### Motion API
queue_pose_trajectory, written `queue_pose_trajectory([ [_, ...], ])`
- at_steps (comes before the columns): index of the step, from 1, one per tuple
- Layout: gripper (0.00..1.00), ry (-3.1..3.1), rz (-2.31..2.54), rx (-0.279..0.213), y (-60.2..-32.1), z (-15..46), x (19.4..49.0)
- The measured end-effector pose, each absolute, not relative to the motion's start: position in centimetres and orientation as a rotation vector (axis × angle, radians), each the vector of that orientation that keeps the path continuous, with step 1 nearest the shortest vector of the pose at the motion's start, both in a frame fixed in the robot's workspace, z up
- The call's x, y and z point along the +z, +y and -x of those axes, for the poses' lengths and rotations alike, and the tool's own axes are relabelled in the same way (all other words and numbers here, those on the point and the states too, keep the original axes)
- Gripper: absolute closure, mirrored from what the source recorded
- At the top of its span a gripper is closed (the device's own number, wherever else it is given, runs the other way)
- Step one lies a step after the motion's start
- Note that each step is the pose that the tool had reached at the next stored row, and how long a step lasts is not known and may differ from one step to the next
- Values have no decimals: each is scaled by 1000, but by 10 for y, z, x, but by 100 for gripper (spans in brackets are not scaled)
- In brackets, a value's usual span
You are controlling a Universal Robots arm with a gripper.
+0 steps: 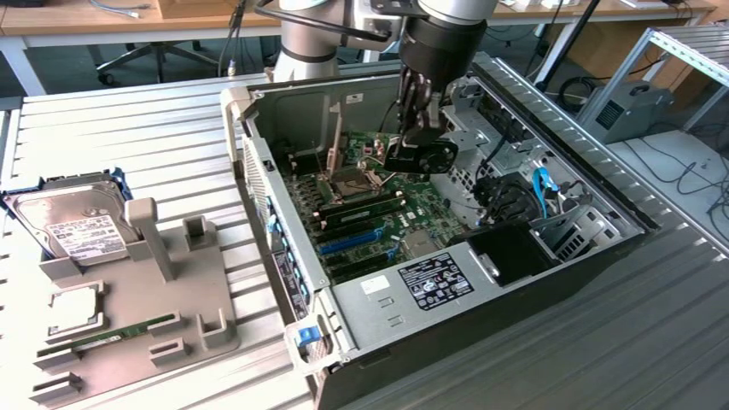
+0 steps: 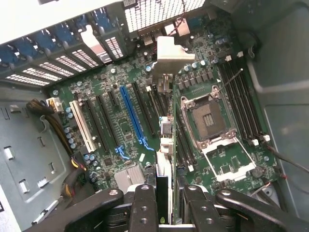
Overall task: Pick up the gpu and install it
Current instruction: 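Insert the gpu into the slot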
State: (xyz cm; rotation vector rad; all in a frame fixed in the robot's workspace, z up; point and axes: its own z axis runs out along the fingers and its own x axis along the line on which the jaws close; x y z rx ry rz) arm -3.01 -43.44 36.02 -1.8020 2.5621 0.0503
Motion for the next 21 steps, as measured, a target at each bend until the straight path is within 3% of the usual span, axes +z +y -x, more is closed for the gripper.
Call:
queue_pose_trajectory([
  [21, 74, 2474, 1924, 51, -434, 30, 360],
])
